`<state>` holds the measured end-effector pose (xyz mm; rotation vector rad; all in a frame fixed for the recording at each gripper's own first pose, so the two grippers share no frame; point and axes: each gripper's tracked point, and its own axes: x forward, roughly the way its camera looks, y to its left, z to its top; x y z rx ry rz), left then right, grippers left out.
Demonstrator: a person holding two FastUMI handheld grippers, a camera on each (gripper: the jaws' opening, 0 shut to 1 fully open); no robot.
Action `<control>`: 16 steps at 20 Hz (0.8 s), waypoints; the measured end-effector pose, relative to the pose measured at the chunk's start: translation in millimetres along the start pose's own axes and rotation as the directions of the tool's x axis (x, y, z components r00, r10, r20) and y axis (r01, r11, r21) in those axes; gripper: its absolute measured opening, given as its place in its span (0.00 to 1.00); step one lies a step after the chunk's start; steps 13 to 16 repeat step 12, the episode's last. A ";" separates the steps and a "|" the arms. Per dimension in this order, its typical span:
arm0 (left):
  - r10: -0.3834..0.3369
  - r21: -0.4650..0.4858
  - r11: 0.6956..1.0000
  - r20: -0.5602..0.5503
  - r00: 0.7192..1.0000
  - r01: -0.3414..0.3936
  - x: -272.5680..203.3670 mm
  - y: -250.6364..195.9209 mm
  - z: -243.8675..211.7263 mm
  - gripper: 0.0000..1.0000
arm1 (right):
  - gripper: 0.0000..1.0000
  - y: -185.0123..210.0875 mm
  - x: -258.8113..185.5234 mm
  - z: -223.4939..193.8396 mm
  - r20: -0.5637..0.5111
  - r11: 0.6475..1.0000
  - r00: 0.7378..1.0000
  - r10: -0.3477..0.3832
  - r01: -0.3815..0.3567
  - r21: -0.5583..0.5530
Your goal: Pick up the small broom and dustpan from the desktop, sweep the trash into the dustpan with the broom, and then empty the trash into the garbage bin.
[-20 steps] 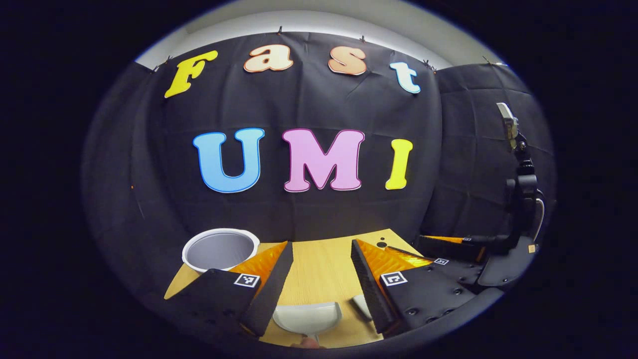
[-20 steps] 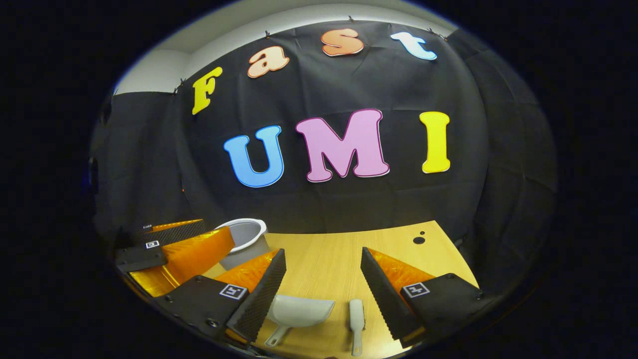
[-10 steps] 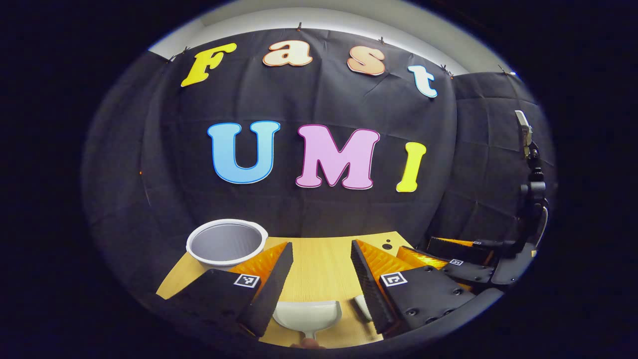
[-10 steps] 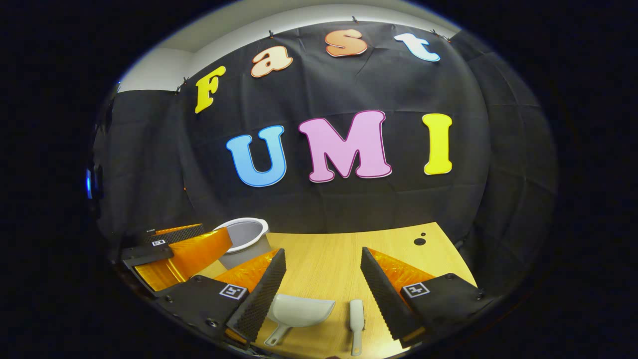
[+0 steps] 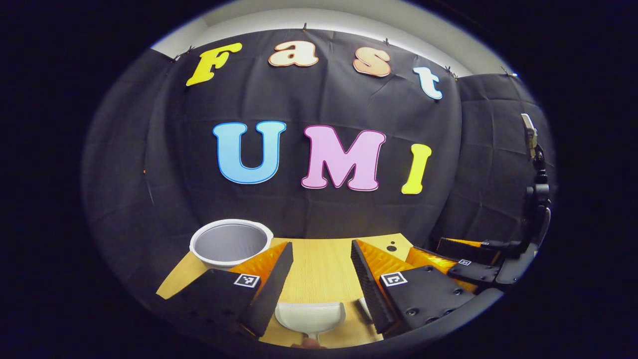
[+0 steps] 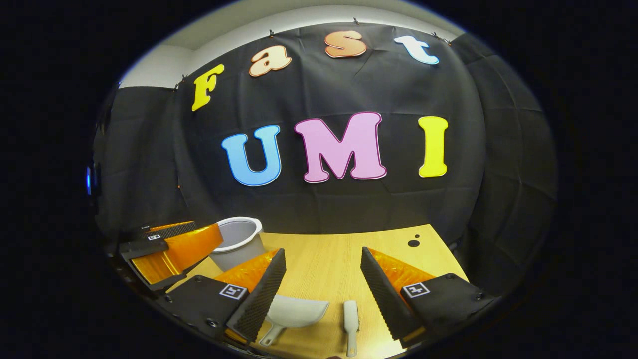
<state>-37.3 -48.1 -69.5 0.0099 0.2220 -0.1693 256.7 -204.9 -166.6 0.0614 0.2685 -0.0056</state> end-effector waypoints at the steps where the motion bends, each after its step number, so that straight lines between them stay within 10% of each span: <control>1: -0.005 0.002 1.000 0.001 1.000 0.005 1.2 0.2 0.8 0.71 | 0.97 -1.2 0.5 2.1 0.009 1.000 1.000 -0.006 0.006 -0.005; 16: 0.001 -0.007 1.000 0.000 1.000 -0.001 4.2 1.1 1.8 0.71 | 0.90 -6.1 -3.5 48.0 0.206 0.997 0.978 -0.038 0.052 -0.064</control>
